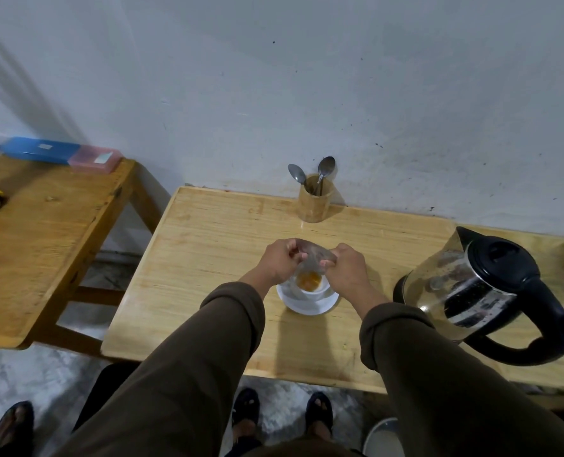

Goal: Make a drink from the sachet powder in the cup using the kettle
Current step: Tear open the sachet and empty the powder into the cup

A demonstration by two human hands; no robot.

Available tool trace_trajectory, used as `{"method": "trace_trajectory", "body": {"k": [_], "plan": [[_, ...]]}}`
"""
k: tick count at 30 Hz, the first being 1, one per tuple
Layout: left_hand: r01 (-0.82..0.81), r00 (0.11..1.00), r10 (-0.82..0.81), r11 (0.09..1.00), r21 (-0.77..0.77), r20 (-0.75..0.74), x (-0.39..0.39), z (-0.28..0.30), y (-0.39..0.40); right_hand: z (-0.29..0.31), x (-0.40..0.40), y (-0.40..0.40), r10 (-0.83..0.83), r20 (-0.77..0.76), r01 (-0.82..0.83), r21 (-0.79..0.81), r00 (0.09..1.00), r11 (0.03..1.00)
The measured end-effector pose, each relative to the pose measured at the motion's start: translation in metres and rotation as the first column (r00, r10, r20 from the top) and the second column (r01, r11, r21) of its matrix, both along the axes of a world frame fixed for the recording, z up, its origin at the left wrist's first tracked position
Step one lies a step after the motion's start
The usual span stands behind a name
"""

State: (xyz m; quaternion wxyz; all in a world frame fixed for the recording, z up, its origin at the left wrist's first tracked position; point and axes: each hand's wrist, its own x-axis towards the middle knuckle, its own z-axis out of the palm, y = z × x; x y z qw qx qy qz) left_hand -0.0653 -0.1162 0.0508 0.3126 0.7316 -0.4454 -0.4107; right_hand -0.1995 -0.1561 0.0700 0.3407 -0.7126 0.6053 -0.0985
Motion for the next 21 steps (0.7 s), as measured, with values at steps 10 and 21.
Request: {"method": "trace_trajectory", "body": {"k": [10, 21], "plan": [[0.014, 1.000, -0.015, 1.000, -0.019, -0.008, 0.0012, -0.0006, -0.0012, -0.0035, 0.0013, 0.0005, -0.011, -0.016, 0.012, 0.046, 1.000, 0.999], [0.011, 0.999, -0.015, 0.995, -0.100, -0.040, 0.0051, 0.0024, 0.0027, -0.0021, 0.0030, 0.0020, 0.039, -0.040, -0.040, -0.025, 0.998, 0.999]]}}
